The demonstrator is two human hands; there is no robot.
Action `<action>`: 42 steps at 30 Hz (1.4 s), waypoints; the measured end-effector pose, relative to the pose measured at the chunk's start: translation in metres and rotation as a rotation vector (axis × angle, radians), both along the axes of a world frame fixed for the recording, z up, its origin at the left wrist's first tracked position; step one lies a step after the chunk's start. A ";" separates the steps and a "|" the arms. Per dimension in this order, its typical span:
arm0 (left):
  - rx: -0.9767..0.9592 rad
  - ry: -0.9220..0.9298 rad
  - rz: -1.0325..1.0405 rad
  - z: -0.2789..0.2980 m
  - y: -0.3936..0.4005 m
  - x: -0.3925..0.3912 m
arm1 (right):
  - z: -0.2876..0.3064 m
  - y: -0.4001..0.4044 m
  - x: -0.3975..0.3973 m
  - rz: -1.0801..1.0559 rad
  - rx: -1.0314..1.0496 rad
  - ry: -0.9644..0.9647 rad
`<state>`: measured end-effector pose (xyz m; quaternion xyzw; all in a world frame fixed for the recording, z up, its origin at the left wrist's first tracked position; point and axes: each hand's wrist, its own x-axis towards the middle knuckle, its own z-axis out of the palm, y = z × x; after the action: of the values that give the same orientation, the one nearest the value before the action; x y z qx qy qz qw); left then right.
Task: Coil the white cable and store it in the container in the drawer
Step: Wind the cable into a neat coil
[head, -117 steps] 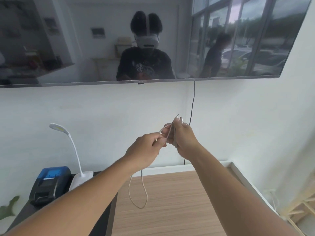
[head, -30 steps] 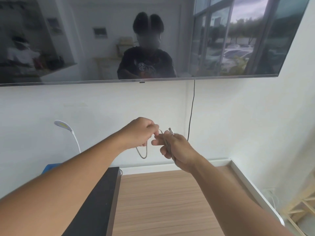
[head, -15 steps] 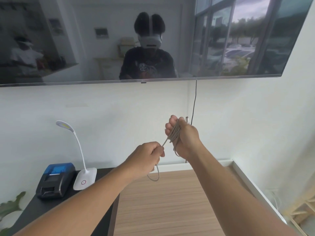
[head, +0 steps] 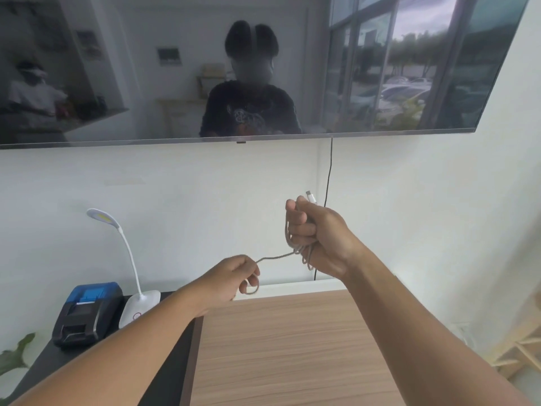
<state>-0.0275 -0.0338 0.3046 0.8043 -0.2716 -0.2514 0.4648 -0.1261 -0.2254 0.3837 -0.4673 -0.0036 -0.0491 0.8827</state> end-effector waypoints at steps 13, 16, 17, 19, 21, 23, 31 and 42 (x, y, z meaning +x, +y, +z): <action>0.154 -0.296 0.067 0.090 -0.031 0.023 | -0.050 0.015 0.000 -0.030 -0.602 0.153; 0.172 -0.408 0.094 0.092 -0.035 0.016 | -0.051 0.017 0.004 -0.095 -0.666 0.141; 0.171 -0.440 0.100 0.091 -0.035 0.013 | -0.052 0.017 0.005 -0.136 -0.686 0.141; 0.164 -0.490 0.103 0.092 -0.036 0.006 | -0.055 0.019 0.010 -0.238 -0.698 0.152; 0.178 -0.571 0.096 0.092 -0.036 -0.002 | -0.056 0.021 0.016 -0.338 -0.649 0.174; 0.243 -0.704 0.095 0.090 -0.038 -0.011 | -0.055 0.021 0.021 -0.398 -0.564 0.189; 0.502 -1.301 0.154 0.045 -0.036 -0.047 | -0.039 0.014 0.034 -0.313 0.010 0.176; 0.401 -0.873 0.243 -0.008 -0.025 -0.067 | -0.014 0.006 0.044 -0.348 0.048 0.179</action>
<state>-0.0949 -0.0586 0.2961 0.9341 -0.2916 0.1174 0.1696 -0.0825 -0.2189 0.3692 -0.4421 0.1569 -0.1593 0.8686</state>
